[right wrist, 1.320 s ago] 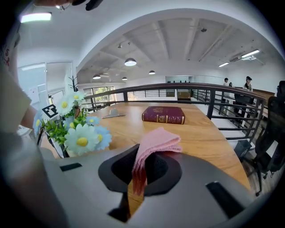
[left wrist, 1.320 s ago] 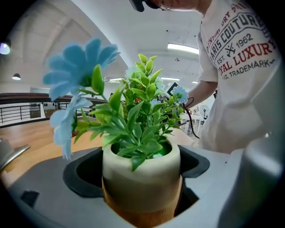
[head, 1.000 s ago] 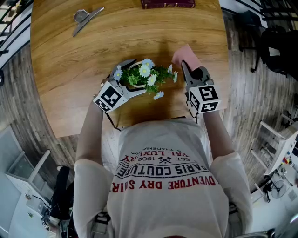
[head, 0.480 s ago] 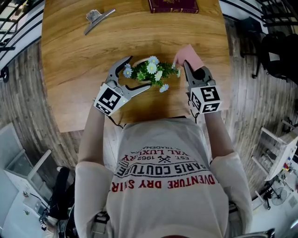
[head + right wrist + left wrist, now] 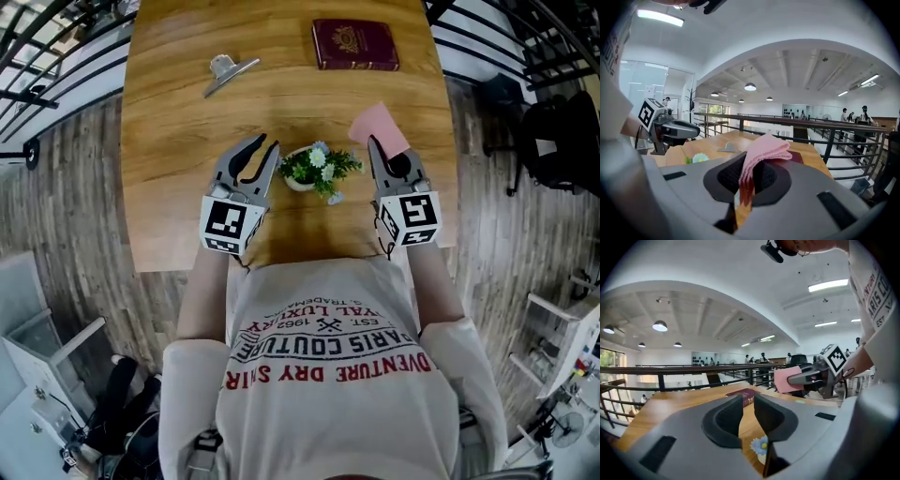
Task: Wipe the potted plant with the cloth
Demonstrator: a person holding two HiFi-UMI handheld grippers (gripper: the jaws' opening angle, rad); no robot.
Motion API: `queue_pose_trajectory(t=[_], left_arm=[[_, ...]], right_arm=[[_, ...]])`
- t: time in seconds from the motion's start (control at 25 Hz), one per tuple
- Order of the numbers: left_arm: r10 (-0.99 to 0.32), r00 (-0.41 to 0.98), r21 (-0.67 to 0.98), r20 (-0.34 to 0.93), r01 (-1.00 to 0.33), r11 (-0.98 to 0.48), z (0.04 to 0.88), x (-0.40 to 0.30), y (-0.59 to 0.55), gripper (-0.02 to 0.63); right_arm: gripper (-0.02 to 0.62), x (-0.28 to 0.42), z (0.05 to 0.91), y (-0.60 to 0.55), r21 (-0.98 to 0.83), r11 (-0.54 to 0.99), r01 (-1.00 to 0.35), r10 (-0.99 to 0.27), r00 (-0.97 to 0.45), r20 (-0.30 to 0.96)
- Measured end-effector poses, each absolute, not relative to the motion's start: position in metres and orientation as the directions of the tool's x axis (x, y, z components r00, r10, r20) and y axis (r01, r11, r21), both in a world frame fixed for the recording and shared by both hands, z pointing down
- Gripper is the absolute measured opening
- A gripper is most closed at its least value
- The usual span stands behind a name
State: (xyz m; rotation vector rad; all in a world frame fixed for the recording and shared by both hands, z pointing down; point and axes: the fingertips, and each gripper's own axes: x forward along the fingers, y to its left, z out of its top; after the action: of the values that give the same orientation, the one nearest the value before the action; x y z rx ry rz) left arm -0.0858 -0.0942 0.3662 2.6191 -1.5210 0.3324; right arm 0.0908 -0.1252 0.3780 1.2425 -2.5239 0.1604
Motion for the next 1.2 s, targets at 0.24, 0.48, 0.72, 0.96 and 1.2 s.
queue_pose_trajectory(t=[0.24,0.48,0.72,0.96,1.2], left_arm=[[-0.920,0.343,-0.045,0.190,-0.933,-0.357,0.330,-0.121,-0.095,0.018],[-0.932,0.311,-0.070,0.186,-0.942,-0.328,0.313,-0.134,-0.083,0.015],[-0.940,0.304,-0.082,0.157,-0.944,-0.319,0.301,-0.140,-0.081,0.015],[-0.943,0.298,-0.085,0.150,-0.946,-0.313,0.304,-0.142,-0.085,0.015],[-0.943,0.304,-0.071,0.138,-0.946,-0.316,0.306,-0.142,-0.083,0.017]], right_arm=[[0.037,0.073,0.341,-0.132,0.053,0.623,-0.780,-0.769,-0.600,0.219],[0.035,0.062,0.327,-0.130,0.077,0.642,-0.763,-0.762,-0.623,0.175],[0.035,0.052,0.321,-0.126,0.085,0.671,-0.737,-0.739,-0.654,0.161],[0.035,0.046,0.320,-0.124,0.099,0.687,-0.720,-0.725,-0.670,0.160],[0.035,0.047,0.326,-0.122,0.069,0.693,-0.718,-0.717,-0.674,0.179]])
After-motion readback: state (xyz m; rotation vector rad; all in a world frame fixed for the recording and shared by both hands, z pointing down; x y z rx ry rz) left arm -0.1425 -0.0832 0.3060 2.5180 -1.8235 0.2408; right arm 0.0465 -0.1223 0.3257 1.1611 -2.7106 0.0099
